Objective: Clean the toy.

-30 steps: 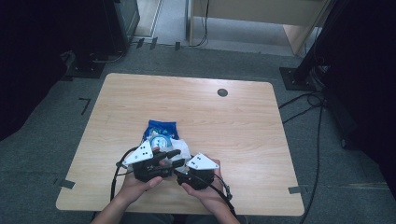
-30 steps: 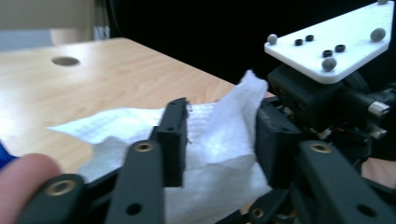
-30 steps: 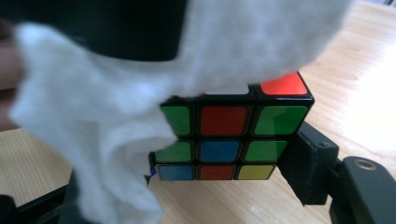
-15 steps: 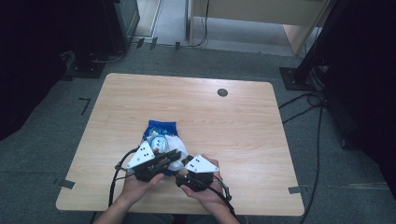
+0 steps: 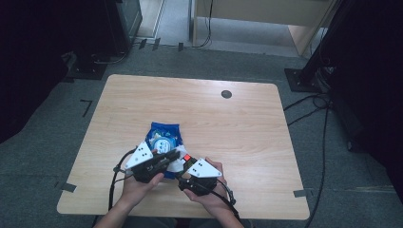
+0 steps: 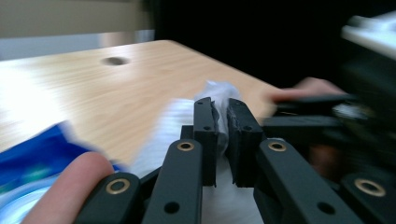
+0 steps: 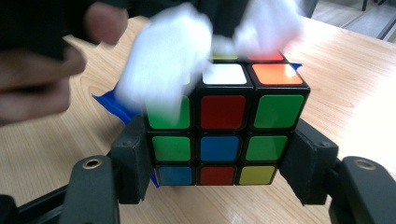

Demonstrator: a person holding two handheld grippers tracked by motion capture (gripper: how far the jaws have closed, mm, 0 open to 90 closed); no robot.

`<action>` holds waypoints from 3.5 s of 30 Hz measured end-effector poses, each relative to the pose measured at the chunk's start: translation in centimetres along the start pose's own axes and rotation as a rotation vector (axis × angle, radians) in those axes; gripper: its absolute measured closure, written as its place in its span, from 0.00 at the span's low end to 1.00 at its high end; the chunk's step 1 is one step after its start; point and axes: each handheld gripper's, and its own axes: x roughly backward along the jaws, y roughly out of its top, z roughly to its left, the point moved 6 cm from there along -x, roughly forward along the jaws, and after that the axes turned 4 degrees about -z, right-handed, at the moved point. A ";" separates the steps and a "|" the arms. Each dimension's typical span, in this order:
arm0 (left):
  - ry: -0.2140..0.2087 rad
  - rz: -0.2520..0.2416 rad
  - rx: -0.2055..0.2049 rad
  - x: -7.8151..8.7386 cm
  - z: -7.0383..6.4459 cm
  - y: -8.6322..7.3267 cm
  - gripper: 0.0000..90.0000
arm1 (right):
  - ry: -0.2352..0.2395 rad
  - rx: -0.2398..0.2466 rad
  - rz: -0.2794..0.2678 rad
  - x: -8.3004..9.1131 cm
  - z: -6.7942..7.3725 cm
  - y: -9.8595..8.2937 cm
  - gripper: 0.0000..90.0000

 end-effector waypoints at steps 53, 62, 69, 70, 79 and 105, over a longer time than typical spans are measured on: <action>0.126 0.219 -0.135 -0.2 3.3 -2.5 0.35 | -0.042 -0.069 -0.081 2.1 -2.6 2.8 0.39; 0.164 0.183 -0.291 -0.2 2.3 -2.2 0.23 | -0.011 -0.123 -0.069 2.6 -2.8 3.7 0.39; 0.197 0.106 -0.382 -0.3 1.7 -1.7 0.19 | 0.068 -0.201 -0.031 2.7 -2.0 4.6 0.39; 0.184 0.088 -0.381 -0.2 1.7 -1.5 0.18 | 0.075 -0.204 -0.024 2.7 -2.0 4.7 0.39; 0.162 0.063 -0.422 -0.3 1.3 -1.5 0.18 | 0.170 -0.276 0.071 2.8 -2.1 5.2 0.38; 0.181 0.062 -0.506 -1.1 0.0 -2.7 0.36 | 0.137 -0.386 0.070 2.0 -2.3 4.8 0.38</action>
